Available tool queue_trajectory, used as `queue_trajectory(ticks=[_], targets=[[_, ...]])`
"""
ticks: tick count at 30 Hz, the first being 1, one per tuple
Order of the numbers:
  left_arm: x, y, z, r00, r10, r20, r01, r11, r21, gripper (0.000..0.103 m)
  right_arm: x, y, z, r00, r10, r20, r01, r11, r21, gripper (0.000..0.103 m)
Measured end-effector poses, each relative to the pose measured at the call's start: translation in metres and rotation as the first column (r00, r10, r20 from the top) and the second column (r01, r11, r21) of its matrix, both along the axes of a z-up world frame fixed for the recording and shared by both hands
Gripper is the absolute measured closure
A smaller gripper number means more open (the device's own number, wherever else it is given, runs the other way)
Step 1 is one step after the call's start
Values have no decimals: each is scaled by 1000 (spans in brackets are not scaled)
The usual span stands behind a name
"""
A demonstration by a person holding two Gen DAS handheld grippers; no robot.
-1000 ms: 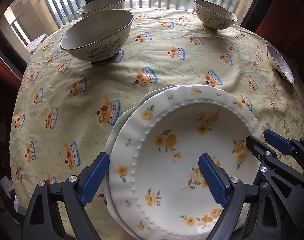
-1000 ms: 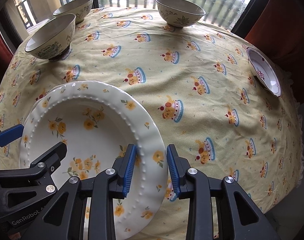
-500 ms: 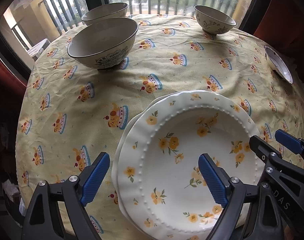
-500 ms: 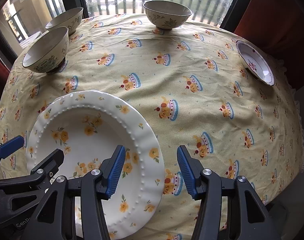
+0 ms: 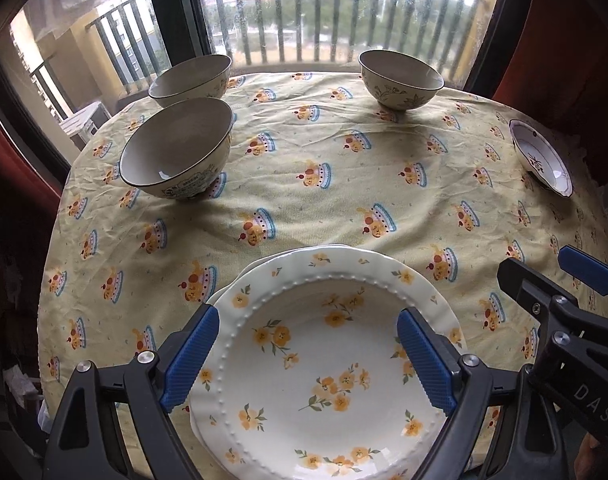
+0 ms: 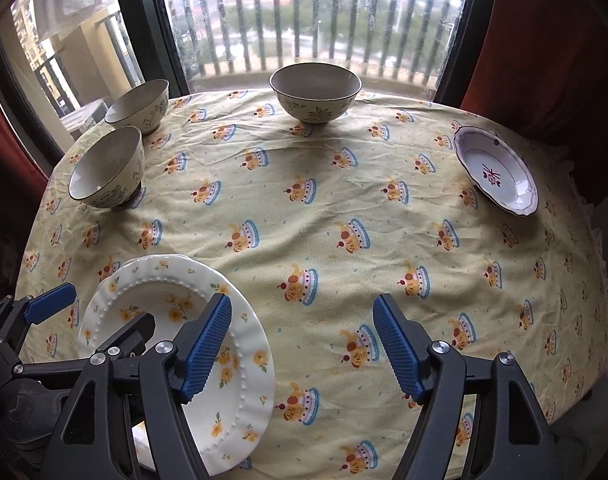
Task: Organize plates and bowls
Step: 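Move both grippers to the small red-rimmed white dish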
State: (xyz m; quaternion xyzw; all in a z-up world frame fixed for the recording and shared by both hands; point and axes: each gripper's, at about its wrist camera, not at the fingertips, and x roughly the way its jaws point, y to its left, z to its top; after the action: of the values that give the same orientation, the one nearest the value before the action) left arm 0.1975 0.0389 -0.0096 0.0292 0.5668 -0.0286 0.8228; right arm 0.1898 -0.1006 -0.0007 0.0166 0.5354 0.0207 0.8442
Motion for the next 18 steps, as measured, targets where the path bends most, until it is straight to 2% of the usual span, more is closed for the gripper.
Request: queue_trajectory(ticks=[4,8,12,18], targets=[[5,-25,9,999,46,10,-46,999,-1,11,9,-23,2,1000,10,3,-11,1000,29,24],[13,-56,18,996,79,36,-79,997,-6,11,16,-57,8,999,-13,48,9,997,78,8],[23,-91,22,995,78,54,-78,997,-6,14,26,-92,8,998,-35,45,30,994,105,5],[37,-141,21,995,66,72,-66,998,-8,18,38,-138,13,995,-22,97,17,999,47,4]])
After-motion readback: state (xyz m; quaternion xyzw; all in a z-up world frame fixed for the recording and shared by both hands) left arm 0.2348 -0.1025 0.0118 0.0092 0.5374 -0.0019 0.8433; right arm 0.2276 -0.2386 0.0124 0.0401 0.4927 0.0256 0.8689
